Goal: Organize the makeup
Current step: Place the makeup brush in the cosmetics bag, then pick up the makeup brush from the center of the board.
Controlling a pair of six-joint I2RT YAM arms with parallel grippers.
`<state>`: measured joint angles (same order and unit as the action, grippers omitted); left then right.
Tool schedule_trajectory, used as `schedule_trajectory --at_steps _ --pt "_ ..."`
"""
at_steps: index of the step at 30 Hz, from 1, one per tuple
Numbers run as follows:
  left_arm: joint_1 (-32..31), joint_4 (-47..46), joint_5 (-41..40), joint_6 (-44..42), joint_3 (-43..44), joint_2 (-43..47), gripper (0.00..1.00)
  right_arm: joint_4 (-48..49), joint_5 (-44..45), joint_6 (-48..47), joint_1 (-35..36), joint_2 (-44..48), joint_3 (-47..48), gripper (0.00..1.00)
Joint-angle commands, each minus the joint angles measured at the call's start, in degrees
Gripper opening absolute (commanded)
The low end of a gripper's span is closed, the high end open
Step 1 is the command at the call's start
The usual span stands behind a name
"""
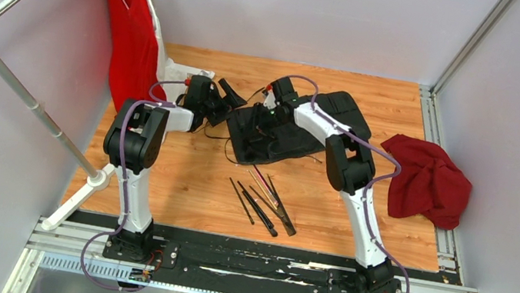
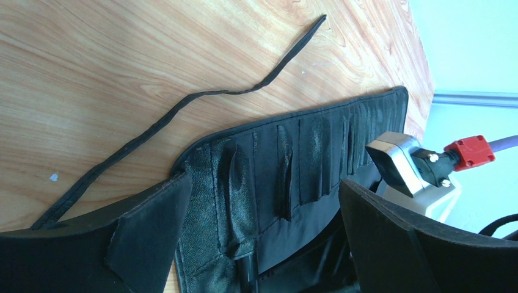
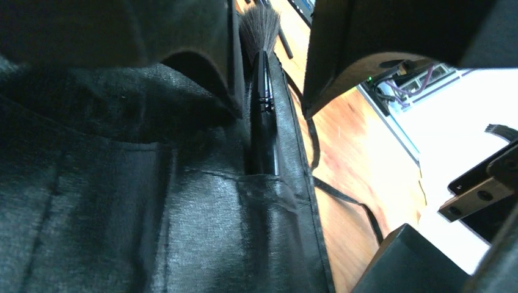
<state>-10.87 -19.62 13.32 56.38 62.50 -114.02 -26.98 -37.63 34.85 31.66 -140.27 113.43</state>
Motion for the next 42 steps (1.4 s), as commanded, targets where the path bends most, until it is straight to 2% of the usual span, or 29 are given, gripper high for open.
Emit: schedule_trajectory --at_steps 1,3,15,23,29,37,42 --pt "0.5 7.7 -0.5 -0.5 -2.5 -2.8 0.98 -0.7 1.0 -1.1 -1.2 0.4 0.0 0.45" --pt "0.5 7.7 -0.5 -0.4 -2.4 -2.9 0.98 -0.6 1.2 -1.5 -1.2 1.2 -0.9 0.56" --pt "0.5 8.3 -0.7 -0.7 -1.7 -3.0 0.98 0.3 6.0 -6.1 -2.2 14.1 -13.8 0.58" --pt "0.5 8.7 -0.5 -0.6 -1.6 -2.7 0.98 -0.3 10.7 -11.7 -2.2 26.3 -22.8 0.58" --pt "0.5 9.0 -0.5 -0.7 -1.2 -2.7 0.98 -3.2 15.8 -17.9 -0.5 37.5 -31.5 0.53" --pt "0.5 9.3 -0.4 -0.8 -1.1 -2.8 0.98 -4.1 24.4 -21.9 7.9 48.1 -45.1 0.47" --pt "0.5 9.4 -0.7 -0.9 -1.5 -2.5 0.98 -0.8 24.4 -19.9 10.9 52.0 -51.6 0.47"
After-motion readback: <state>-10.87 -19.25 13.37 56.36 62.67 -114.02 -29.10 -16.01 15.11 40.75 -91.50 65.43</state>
